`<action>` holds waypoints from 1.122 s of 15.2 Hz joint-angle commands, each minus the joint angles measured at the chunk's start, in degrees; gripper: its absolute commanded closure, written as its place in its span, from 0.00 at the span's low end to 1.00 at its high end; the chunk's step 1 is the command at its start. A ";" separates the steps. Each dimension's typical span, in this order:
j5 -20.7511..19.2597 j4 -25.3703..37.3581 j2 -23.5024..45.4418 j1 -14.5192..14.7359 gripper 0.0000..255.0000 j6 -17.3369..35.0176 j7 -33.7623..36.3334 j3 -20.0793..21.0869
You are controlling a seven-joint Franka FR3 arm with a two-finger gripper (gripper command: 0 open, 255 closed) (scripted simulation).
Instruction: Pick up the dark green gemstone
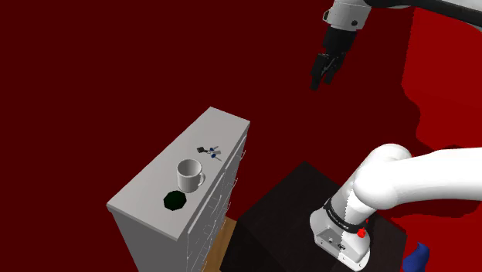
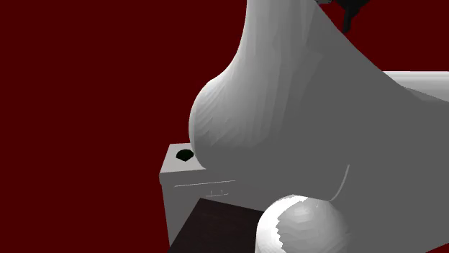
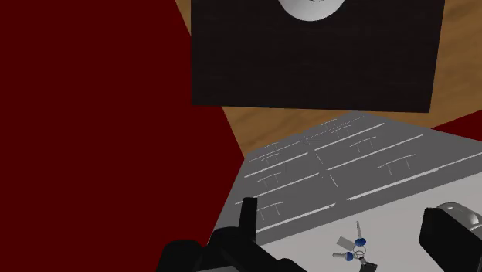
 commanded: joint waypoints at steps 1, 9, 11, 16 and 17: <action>0.00 0.00 0.00 0.00 0.00 0.00 0.00 0.00; 5.25 -7.36 1.93 2.40 0.00 9.09 11.34 10.17; 6.43 -8.45 3.36 2.96 0.00 11.57 14.16 12.81; 8.66 -9.81 8.66 4.14 0.00 18.04 21.36 19.46; 8.95 -9.84 10.00 4.27 0.00 19.36 22.83 20.82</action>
